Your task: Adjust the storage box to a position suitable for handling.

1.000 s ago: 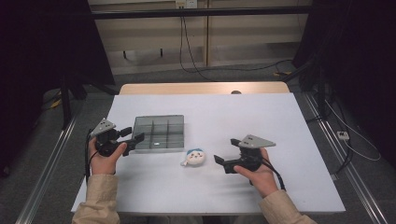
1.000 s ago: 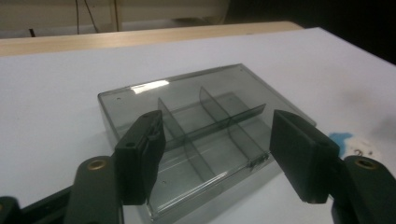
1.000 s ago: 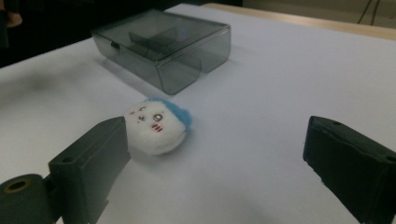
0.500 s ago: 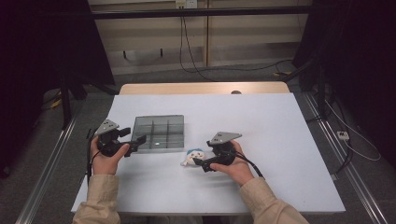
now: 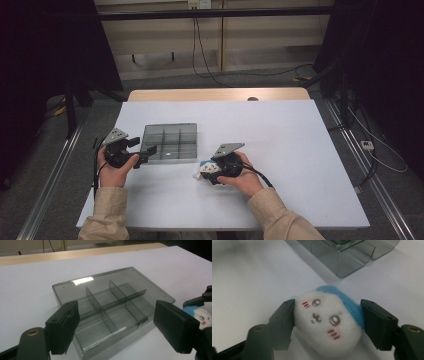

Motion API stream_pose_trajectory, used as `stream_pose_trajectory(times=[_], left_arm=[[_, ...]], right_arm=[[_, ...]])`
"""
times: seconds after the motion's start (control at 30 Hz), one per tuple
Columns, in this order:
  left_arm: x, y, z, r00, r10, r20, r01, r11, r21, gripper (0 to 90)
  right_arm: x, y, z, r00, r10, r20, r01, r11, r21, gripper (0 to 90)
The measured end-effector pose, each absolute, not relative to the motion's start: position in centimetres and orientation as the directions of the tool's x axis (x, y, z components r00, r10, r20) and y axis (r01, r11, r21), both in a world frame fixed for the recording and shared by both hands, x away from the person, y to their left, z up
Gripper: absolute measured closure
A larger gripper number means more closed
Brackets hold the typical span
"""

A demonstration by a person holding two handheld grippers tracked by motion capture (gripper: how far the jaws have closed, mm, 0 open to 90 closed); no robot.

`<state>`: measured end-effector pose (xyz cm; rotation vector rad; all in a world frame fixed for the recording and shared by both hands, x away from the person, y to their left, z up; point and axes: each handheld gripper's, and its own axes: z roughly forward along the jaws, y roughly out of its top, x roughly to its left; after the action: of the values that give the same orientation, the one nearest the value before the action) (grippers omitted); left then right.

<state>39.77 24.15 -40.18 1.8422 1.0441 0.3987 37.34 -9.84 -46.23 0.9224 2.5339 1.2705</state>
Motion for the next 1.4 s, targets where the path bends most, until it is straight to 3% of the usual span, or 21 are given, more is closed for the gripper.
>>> stream_pose_trajectory(times=[0.63,0.87,0.9,1.0,1.23,1.27,1.33,1.37,1.4], left_arm=[[40.0,24.0,-40.4,0.568,0.81,-0.149,0.499,-0.194,0.845,20.6],[40.3,24.0,-40.6,0.563,0.814,-0.147,0.509,-0.202,0.837,20.6],[40.5,24.1,-40.7,0.56,0.815,-0.149,0.511,-0.198,0.837,20.6],[40.8,24.2,-40.7,0.553,0.82,-0.147,0.516,-0.199,0.833,20.8],[42.4,25.0,-40.4,0.525,0.838,-0.147,0.524,-0.182,0.832,39.3],[42.7,25.1,-40.4,0.526,0.838,-0.144,0.531,-0.191,0.826,51.2],[43.3,25.2,-40.6,0.513,0.848,-0.133,0.541,-0.199,0.817,56.2],[43.7,25.4,-40.7,0.51,0.847,-0.148,0.552,-0.191,0.812,70.8],[44.1,25.7,-40.9,0.486,0.862,-0.147,0.56,-0.179,0.809,73.8]], right_arm=[[30.7,-12.2,-45.2,-0.851,0.504,0.152,0.424,0.487,0.763,30.9],[30.4,-12.5,-45.9,-0.84,0.516,0.169,0.446,0.478,0.756,21.8],[30.4,-12.5,-45.6,-0.833,0.532,0.15,0.439,0.474,0.763,15.0],[30.9,-13.1,-45.0,-0.822,0.546,0.162,0.441,0.429,0.788,12.1],[32.1,-14.1,-43.8,-0.789,0.583,0.196,0.47,0.366,0.803,9.4],[32.7,-14.5,-43.4,-0.777,0.605,0.172,0.46,0.36,0.812,9.4],[32.9,-14.7,-43.3,-0.773,0.612,0.165,0.458,0.36,0.813,9.2],[33.5,-14.9,-43.1,-0.759,0.63,0.162,0.461,0.345,0.818,9.3],[33.7,-15.0,-43.0,-0.757,0.634,0.157,0.459,0.346,0.818,9.3]])
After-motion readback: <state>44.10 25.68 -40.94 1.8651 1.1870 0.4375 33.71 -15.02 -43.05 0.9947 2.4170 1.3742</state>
